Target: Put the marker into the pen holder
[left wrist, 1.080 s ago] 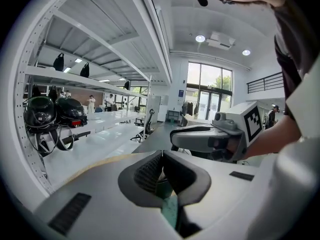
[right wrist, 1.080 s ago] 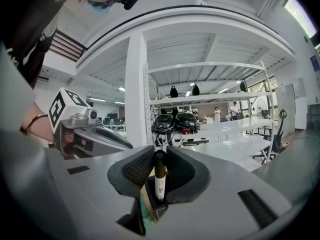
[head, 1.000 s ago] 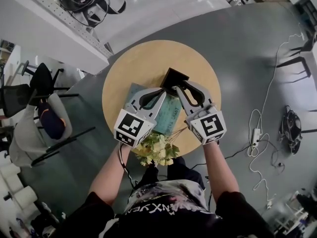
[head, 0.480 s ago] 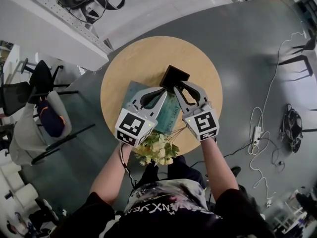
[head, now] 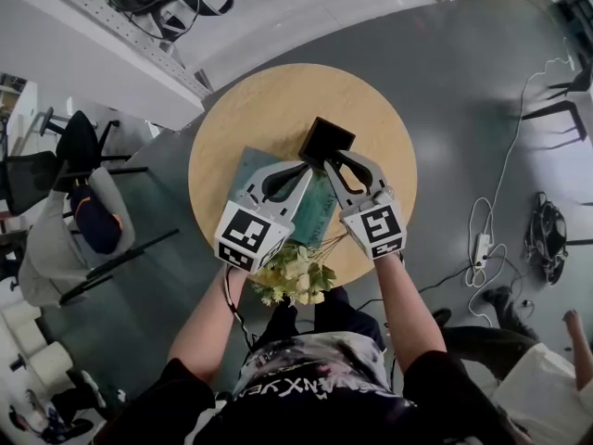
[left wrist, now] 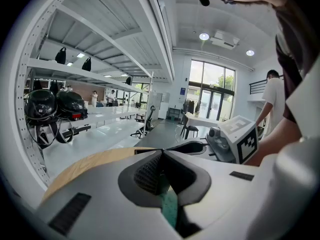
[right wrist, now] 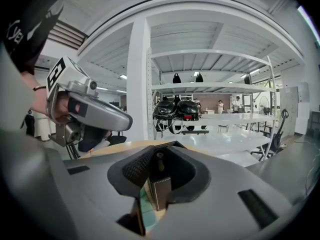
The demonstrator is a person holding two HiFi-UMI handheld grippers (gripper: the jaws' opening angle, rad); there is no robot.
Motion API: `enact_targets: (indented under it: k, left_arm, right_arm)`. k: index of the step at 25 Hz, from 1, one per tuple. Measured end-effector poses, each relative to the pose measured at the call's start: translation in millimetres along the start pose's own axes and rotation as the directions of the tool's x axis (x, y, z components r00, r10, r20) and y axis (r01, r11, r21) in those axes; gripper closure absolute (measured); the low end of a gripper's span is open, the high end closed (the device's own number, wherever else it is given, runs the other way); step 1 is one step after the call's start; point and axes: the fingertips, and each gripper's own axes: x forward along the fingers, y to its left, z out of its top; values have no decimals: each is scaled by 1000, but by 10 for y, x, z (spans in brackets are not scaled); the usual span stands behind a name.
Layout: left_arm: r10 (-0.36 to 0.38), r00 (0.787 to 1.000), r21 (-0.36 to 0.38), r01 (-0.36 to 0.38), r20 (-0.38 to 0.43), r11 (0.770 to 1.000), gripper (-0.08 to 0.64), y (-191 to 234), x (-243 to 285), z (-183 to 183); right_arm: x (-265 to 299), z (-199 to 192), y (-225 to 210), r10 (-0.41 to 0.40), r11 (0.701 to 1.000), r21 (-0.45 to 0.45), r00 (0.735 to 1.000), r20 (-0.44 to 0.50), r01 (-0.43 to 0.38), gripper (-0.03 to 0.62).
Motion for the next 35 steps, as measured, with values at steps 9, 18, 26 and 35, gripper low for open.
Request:
enact_targets:
  k: [9,18,26,35]
  left_arm:
    - [0,1000,13,0,13,1000,534,-45,-65,106]
    - [-12,999,37,10,50,999,534,-202,-369,282]
    - [-35,996,71,29,82,997,534,-444,-890,377]
    - [-80,989,113,66,123,991,534,-932,-1750,276]
  right_arm:
    - [-66,75,34,12,1000,-14,1000,-2,-12,480]
    - [-374,351,237,-21,999,-30,999,28,22,448]
    - [-833,686,648,-68,995,-72,994,81,73,445]
    - [-1528,870,1544,-109,986,-116,986,127,124,445]
